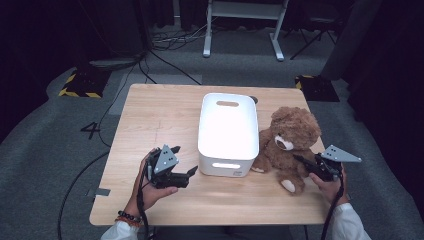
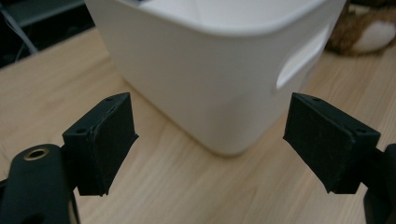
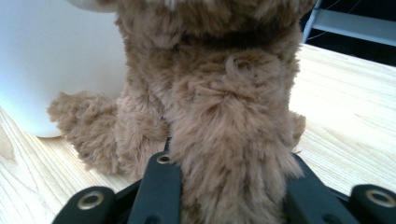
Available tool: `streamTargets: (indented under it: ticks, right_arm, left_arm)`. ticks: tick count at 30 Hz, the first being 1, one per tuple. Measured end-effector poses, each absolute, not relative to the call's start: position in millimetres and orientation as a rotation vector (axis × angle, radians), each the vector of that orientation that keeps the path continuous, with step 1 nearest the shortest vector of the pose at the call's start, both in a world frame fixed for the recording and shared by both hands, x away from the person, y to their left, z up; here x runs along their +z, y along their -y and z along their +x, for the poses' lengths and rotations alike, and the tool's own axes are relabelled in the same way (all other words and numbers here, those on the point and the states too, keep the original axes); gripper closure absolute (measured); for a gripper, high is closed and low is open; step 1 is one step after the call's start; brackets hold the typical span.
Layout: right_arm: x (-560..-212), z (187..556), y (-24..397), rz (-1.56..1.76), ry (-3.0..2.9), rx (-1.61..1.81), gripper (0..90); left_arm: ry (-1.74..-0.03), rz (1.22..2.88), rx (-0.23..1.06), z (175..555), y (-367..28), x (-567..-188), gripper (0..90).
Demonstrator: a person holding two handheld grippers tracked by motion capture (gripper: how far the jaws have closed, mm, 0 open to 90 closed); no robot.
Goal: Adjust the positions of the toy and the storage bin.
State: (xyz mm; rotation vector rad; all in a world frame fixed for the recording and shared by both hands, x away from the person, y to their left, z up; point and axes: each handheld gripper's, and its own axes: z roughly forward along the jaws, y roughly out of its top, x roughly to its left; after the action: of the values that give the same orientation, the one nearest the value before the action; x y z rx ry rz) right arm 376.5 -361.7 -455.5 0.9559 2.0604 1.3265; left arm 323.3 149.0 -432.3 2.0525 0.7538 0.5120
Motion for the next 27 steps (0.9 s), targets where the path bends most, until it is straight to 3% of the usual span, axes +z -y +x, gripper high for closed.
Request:
streamTargets:
  ticks: [9, 27]
  right_arm:
    - [-451.9, 374.8, 361.8, 0.938, -2.027, 1.346, 76.9]
    - [-434.6, 372.5, 367.6, 0.924, -1.942, 1.410, 77.2]
  left_arm:
    - [-0.884, 2.165, 0.401, 320.7, -170.2, -488.1, 17.6]
    - [-0.991, 2.184, 0.351, 326.6, -186.7, -503.6, 16.5]
